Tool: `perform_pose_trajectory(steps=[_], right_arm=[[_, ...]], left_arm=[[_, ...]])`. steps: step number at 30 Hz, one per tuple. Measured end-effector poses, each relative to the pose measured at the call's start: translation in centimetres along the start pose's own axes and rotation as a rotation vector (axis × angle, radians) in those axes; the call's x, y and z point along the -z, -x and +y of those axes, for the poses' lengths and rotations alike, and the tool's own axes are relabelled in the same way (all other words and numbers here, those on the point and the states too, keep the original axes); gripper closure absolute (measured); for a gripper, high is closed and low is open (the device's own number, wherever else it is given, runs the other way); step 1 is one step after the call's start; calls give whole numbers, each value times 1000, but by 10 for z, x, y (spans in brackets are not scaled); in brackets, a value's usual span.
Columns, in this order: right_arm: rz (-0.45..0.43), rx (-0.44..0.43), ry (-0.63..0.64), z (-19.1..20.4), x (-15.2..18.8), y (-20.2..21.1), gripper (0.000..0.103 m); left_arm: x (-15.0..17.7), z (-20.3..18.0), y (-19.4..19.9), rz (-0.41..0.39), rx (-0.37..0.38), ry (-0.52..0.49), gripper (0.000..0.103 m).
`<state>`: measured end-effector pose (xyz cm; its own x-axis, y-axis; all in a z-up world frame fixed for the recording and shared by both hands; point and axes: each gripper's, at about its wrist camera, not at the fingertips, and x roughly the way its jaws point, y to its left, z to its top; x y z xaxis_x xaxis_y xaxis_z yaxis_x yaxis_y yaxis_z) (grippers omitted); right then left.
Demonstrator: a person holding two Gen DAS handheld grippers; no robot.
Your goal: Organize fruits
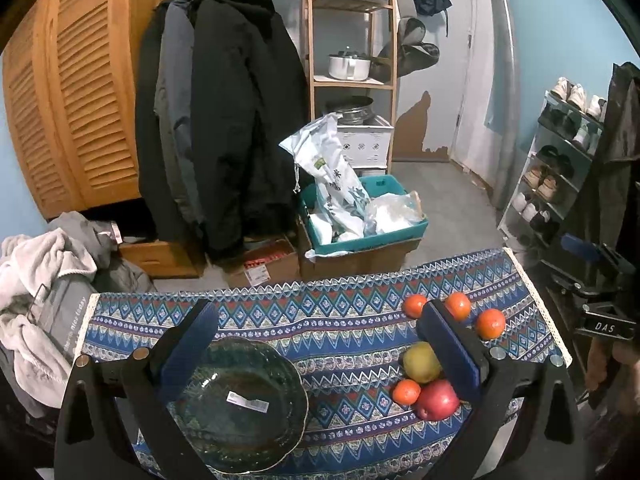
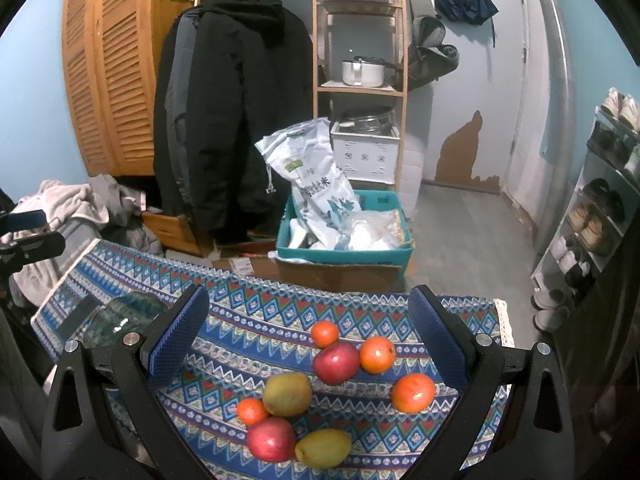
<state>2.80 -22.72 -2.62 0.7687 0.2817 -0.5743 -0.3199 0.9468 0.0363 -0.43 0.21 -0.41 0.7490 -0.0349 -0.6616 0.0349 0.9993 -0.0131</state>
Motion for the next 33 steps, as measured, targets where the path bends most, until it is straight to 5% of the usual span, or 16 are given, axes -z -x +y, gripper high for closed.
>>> perform_pose_trajectory(steps=[33], right_arm=[[-2, -3, -4, -1, -1, 0, 5]], left_arm=[[-1, -4, -1, 0, -3, -22, 1]])
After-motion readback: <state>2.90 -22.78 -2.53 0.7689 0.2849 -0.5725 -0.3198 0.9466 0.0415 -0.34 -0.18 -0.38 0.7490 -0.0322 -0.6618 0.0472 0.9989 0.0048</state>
